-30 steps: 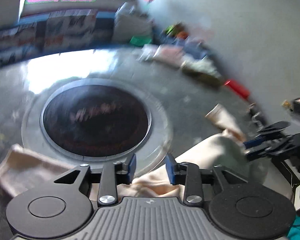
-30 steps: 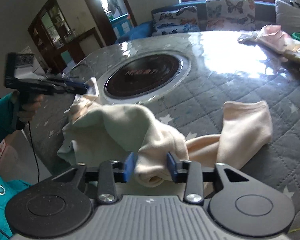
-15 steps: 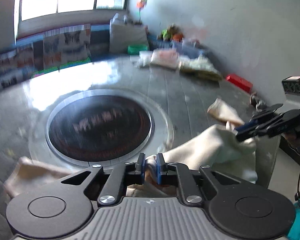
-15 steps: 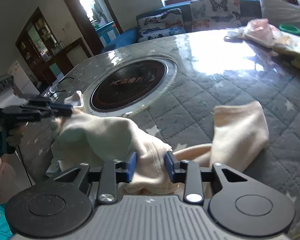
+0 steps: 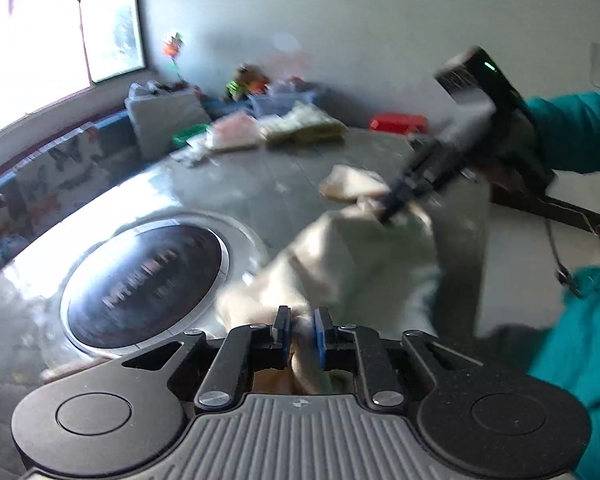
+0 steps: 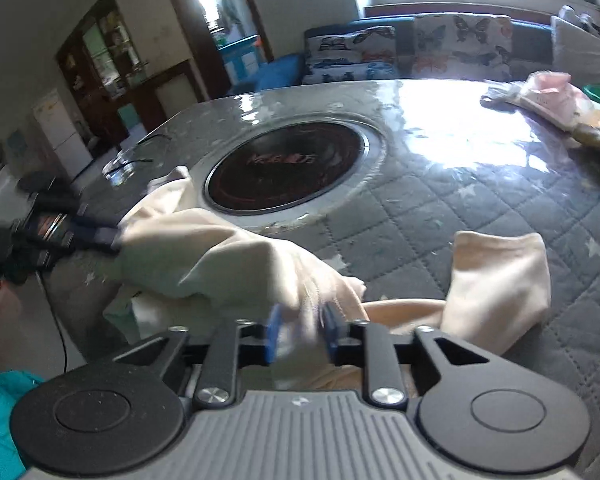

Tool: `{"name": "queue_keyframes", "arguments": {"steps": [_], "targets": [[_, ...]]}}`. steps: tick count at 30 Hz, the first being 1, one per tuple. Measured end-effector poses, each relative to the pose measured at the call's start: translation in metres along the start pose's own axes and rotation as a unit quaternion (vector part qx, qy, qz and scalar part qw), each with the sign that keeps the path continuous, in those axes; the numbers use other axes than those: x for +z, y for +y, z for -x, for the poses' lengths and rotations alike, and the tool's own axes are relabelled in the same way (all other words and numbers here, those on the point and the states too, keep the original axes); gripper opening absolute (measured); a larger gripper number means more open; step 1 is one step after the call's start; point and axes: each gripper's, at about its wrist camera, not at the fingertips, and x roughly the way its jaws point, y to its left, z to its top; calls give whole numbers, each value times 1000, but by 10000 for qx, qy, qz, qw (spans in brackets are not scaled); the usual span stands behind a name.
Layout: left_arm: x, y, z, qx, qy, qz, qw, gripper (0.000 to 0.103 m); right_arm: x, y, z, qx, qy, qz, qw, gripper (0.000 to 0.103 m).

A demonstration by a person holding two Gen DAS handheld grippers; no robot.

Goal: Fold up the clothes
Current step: 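Lower the garment onto the table with both grippers and open them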

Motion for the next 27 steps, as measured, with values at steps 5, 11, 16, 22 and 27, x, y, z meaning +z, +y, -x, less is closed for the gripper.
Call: {"name": "queue_keyframes", "arguments": {"steps": [5,11,16,22,27], "targets": [[0,3,5,-73,-99,251,9996,23,3,-16,-1,-60,-157,-515,9985,44],[19,40,18,36,-538,1242,9908,39,2,-29,2,-161,-261,-847,9959,43],[31,76,-13,407,-60,2248,9735,38,-2,-33,2,-262,-223,-946,9949,42],[19,94,-64,275,1042,2844,9526,42,-6,-30,9,-369,-214,-870,9953,42],[10,90,-72,90,1294,2926,9474,51,-12,-26,9,-297,-134,-813,9962,42]]}}
